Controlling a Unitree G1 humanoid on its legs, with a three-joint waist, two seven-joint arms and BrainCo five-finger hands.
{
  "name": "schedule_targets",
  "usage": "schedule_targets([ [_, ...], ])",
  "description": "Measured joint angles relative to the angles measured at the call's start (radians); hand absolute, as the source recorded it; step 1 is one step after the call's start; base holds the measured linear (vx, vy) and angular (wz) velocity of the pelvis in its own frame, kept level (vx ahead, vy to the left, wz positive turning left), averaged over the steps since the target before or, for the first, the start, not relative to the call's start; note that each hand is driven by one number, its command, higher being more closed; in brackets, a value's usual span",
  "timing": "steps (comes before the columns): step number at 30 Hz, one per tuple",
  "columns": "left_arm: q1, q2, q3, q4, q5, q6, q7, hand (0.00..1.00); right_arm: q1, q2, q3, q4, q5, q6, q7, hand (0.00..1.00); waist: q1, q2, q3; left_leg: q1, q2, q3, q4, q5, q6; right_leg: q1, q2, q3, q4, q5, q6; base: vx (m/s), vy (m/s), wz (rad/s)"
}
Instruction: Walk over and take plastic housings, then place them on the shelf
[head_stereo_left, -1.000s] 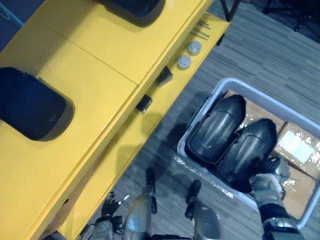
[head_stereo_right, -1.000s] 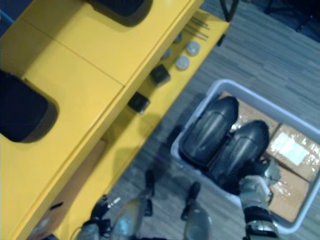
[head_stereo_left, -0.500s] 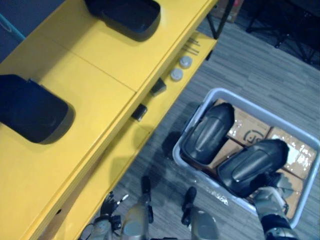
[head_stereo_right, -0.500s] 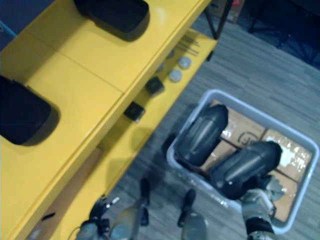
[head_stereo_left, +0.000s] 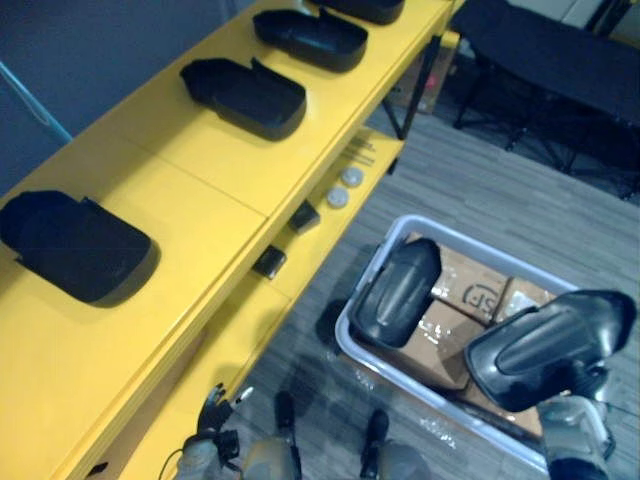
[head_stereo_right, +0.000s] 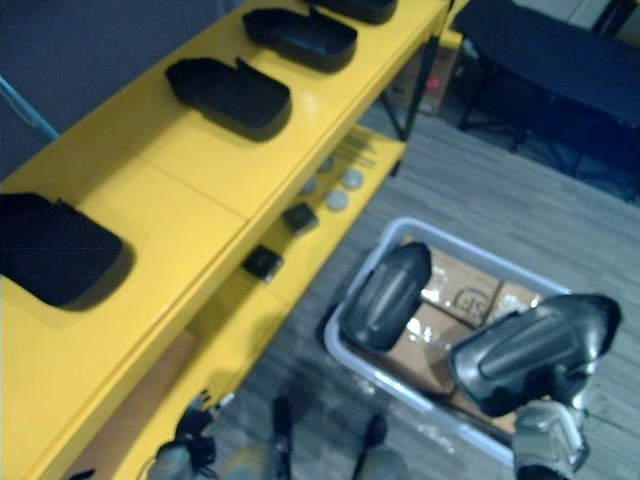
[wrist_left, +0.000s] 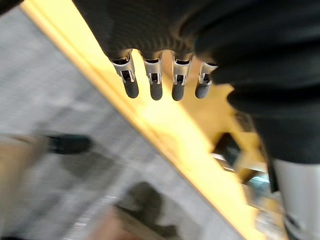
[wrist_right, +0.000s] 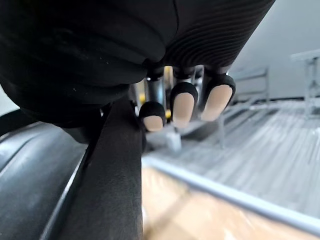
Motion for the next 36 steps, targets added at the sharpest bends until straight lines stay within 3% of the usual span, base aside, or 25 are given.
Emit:
schedule_targets([
  [7, 0.027, -0.001, -0.008, -0.437, -0.001, 0.145, -0.051, 0.00, -0.001, 0.033, 0.004, -0.275, 0.039, -0.142, -0.034, 1.00, 0.001, 0.019, -0.045, 0.030, 0.003, -0.002, -0.001, 0.000, 0.000, 0.043, 0.001, -0.008, -0.017, 0.012, 0.004, -0.01, 0.000, 0.02],
  [12, 0.021, 0.003, -0.009, -0.624, -0.001, 0.165, -0.140, 0.00, -0.033, 0.034, 0.079, -0.352, 0.029, -0.207, -0.039, 1.00, 0.002, 0.041, -0.058, 0.034, 0.000, -0.001, -0.001, 0.004, 0.005, 0.057, -0.001, -0.010, -0.038, 0.035, 0.005, -0.03, 0.013, 0.02],
  [16, -0.049, 0.044, -0.014, -0.714, -0.012, 0.169, -0.259, 0.00, -0.076, 0.030, 0.120, -0.379, 0.002, -0.257, -0.038, 1.00, 0.002, 0.054, -0.070, 0.046, -0.002, -0.002, -0.001, 0.005, 0.006, 0.073, -0.002, -0.014, -0.044, 0.037, 0.005, -0.03, 0.002, 0.01],
  [19, -0.125, 0.076, -0.058, -0.723, -0.016, 0.181, -0.306, 0.00, -0.107, 0.016, 0.177, -0.388, -0.043, -0.312, -0.023, 1.00, 0.000, 0.067, -0.079, 0.046, -0.003, 0.000, -0.001, 0.006, 0.008, 0.080, -0.001, -0.014, -0.059, 0.045, -0.001, -0.04, 0.009, -0.02],
  [22, -0.206, 0.087, -0.102, -0.719, 0.014, 0.183, -0.293, 0.00, -0.130, -0.006, 0.245, -0.388, -0.090, -0.350, 0.012, 1.00, 0.000, 0.070, -0.080, 0.045, -0.003, 0.003, -0.001, 0.009, 0.010, 0.086, 0.001, -0.013, -0.081, 0.060, 0.000, -0.02, 0.005, -0.02],
  [28, -0.308, 0.104, -0.122, -0.623, 0.184, 0.197, -0.256, 0.00, -0.170, -0.020, 0.356, -0.379, -0.150, -0.392, 0.113, 1.00, -0.001, 0.068, -0.082, 0.043, -0.004, 0.013, -0.001, 0.013, 0.012, 0.088, 0.004, -0.006, -0.101, 0.079, 0.005, 0.00, 0.002, -0.05],
  [32, -0.312, 0.105, -0.138, -0.590, 0.205, 0.233, -0.264, 0.00, -0.182, -0.023, 0.404, -0.335, -0.167, -0.403, 0.157, 1.00, -0.002, 0.063, -0.087, 0.044, -0.003, 0.013, -0.001, 0.015, 0.011, 0.088, 0.005, -0.005, -0.101, 0.085, 0.003, 0.00, 0.000, 0.00],
  [36, -0.330, 0.138, -0.232, -0.507, 0.244, 0.268, -0.265, 0.00, -0.180, -0.028, 0.482, -0.277, -0.168, -0.404, 0.197, 1.00, -0.002, 0.049, -0.102, 0.043, 0.002, 0.014, -0.002, 0.015, 0.011, 0.088, 0.009, -0.003, -0.103, 0.083, -0.002, 0.00, -0.005, -0.01],
])
